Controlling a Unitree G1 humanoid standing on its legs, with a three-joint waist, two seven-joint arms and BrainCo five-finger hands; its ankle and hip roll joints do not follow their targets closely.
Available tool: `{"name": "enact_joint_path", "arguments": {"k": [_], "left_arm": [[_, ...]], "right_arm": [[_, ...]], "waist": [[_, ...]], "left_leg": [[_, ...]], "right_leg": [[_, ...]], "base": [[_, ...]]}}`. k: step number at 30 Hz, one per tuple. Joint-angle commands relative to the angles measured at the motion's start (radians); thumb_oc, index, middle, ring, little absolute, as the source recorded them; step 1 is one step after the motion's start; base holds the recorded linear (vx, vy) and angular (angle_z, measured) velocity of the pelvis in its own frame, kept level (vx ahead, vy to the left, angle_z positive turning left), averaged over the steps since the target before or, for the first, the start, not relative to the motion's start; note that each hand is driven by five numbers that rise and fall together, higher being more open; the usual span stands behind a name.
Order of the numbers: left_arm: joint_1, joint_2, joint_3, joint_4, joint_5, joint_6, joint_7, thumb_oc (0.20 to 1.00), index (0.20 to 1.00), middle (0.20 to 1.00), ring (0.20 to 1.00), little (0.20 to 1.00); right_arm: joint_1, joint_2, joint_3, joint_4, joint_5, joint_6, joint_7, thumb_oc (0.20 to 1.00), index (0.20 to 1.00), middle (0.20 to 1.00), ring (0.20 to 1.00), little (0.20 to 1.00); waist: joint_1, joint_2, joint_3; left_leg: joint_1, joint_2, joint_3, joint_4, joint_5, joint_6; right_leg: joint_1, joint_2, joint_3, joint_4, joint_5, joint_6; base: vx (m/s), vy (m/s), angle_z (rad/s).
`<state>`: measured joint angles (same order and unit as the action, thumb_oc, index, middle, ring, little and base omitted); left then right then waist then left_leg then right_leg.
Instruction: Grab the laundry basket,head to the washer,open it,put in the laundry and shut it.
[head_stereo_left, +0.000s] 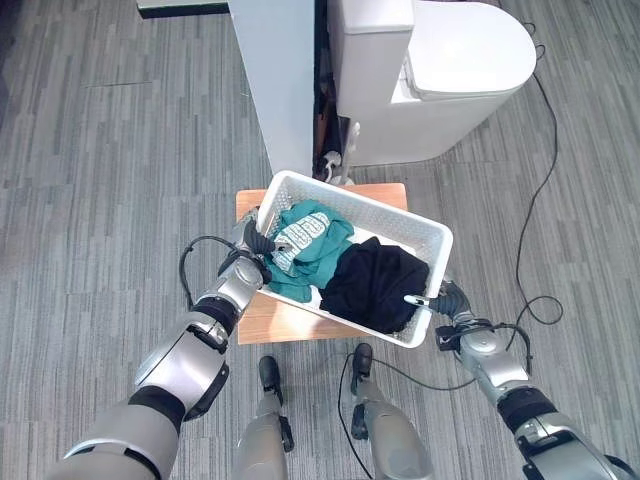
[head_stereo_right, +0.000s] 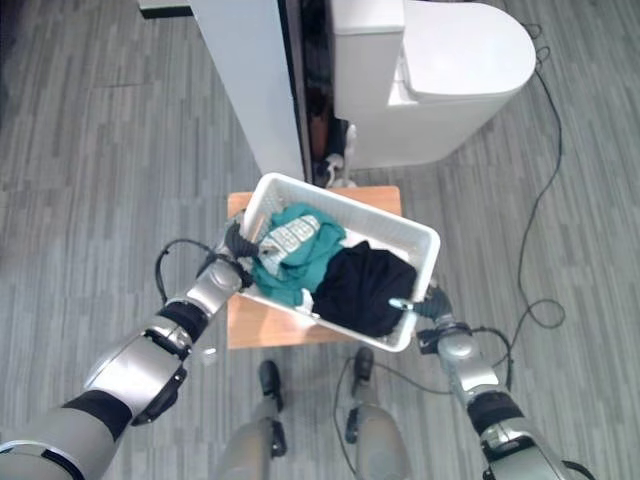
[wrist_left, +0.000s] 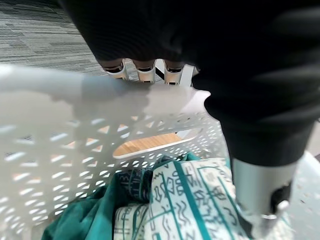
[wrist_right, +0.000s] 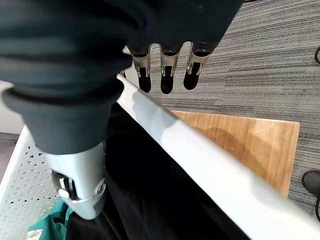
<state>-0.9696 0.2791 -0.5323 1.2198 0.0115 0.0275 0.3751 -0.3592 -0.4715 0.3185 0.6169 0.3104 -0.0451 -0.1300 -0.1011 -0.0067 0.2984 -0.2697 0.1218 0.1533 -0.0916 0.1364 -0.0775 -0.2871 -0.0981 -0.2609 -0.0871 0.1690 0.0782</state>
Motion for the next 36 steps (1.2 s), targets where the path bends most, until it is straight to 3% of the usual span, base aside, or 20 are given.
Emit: {"name": "enact_joint_path", "arguments": {"k": [1,12,13,14,15,16,20,21,22,36], "left_arm": [[-0.118,0.031,-0.008,0.114,0.002,-0.019,-0.005,1.0,1.0,1.0,1.0,1.0],[-0.128,0.077,-0.011,0.15,-0.07,-0.035,-0.061,1.0,1.0,1.0,1.0,1.0],[-0.119,0.077,-0.018,0.14,-0.084,-0.038,-0.069,0.928,0.928,0.928,0.928,0.928],[-0.112,0.076,-0.021,0.136,-0.09,-0.039,-0.07,0.784,0.784,0.784,0.784,0.784],[-0.103,0.075,-0.019,0.133,-0.097,-0.038,-0.075,0.391,0.391,0.391,0.391,0.391],[-0.096,0.074,-0.018,0.134,-0.106,-0.037,-0.078,0.2,0.2,0.2,0.2,0.2],[-0.091,0.072,-0.019,0.133,-0.113,-0.036,-0.08,0.2,0.2,0.2,0.2,0.2],[-0.071,0.068,-0.024,0.129,-0.12,-0.036,-0.088,0.2,0.2,0.2,0.2,0.2],[-0.061,0.062,-0.03,0.116,-0.116,-0.039,-0.096,0.2,0.2,0.2,0.2,0.2],[-0.014,0.082,-0.098,-0.098,-0.054,-0.054,-0.105,0.2,0.2,0.2,0.2,0.2]], "right_arm": [[-0.046,-0.017,-0.018,-0.087,0.033,-0.082,-0.001,1.0,1.0,1.0,1.0,1.0],[-0.044,-0.044,-0.05,-0.125,0.128,-0.089,0.015,1.0,1.0,1.0,1.0,1.0],[-0.047,-0.041,-0.05,-0.108,0.151,-0.088,0.018,1.0,1.0,1.0,1.0,1.0],[-0.052,-0.036,-0.05,-0.097,0.165,-0.086,0.018,1.0,1.0,1.0,1.0,1.0],[-0.056,-0.029,-0.048,-0.082,0.177,-0.082,0.017,1.0,1.0,1.0,1.0,1.0],[-0.061,-0.022,-0.044,-0.067,0.187,-0.079,0.017,1.0,1.0,1.0,1.0,1.0],[-0.066,-0.017,-0.037,-0.057,0.19,-0.076,0.018,1.0,1.0,1.0,1.0,1.0],[-0.08,-0.003,-0.02,-0.042,0.195,-0.069,0.021,0.711,0.711,0.711,0.711,0.711],[-0.085,0.0,-0.011,-0.035,0.184,-0.065,0.022,0.203,0.203,0.203,0.203,0.203],[-0.045,-0.011,-0.024,-0.108,0.102,-0.052,0.005,0.2,0.2,0.2,0.2,0.2]], "waist": [[-0.002,-0.032,0.015],[-0.011,-0.05,0.021],[-0.007,-0.049,0.024],[-0.005,-0.049,0.027],[-0.003,-0.049,0.03],[-0.001,-0.048,0.032],[0.0,-0.048,0.034],[0.004,-0.049,0.04],[0.007,-0.048,0.042],[0.023,-0.039,0.057]], "left_leg": [[-0.001,0.011,-0.038,0.004,-0.053,0.011],[-0.027,0.018,-0.038,0.004,-0.047,0.006],[-0.032,0.016,-0.041,0.004,-0.046,0.008],[-0.035,0.013,-0.042,0.004,-0.045,0.008],[-0.037,0.013,-0.042,0.006,-0.044,0.009],[-0.04,0.011,-0.043,0.007,-0.044,0.009],[-0.043,0.009,-0.045,0.009,-0.044,0.009],[-0.056,0.005,-0.048,0.016,-0.045,0.011],[-0.063,0.002,-0.051,0.02,-0.045,0.012],[-0.074,-0.013,-0.071,0.028,-0.054,0.02]], "right_leg": [[0.007,-0.022,0.064,0.0,-0.1,0.06],[-0.019,-0.018,0.071,0.0,-0.09,0.064],[-0.023,-0.019,0.069,0.0,-0.089,0.064],[-0.025,-0.02,0.069,0.0,-0.088,0.063],[-0.027,-0.02,0.068,0.0,-0.087,0.063],[-0.029,-0.021,0.068,0.0,-0.086,0.063],[-0.032,-0.022,0.068,0.0,-0.084,0.062],[-0.039,-0.025,0.069,0.0,-0.08,0.062],[-0.041,-0.027,0.069,0.0,-0.079,0.061],[-0.04,-0.039,0.058,0.0,-0.078,0.066]], "base": [[0.0,0.0,0.0],[0.0,-0.001,-0.01],[0.0,0.0,0.0],[0.0,0.0,0.0],[0.0,0.0,0.0],[0.0,0.0,0.0],[0.0,0.0,0.0],[0.0,0.0,0.0],[0.0,0.0,0.0],[0.0,0.0,0.0]]}}
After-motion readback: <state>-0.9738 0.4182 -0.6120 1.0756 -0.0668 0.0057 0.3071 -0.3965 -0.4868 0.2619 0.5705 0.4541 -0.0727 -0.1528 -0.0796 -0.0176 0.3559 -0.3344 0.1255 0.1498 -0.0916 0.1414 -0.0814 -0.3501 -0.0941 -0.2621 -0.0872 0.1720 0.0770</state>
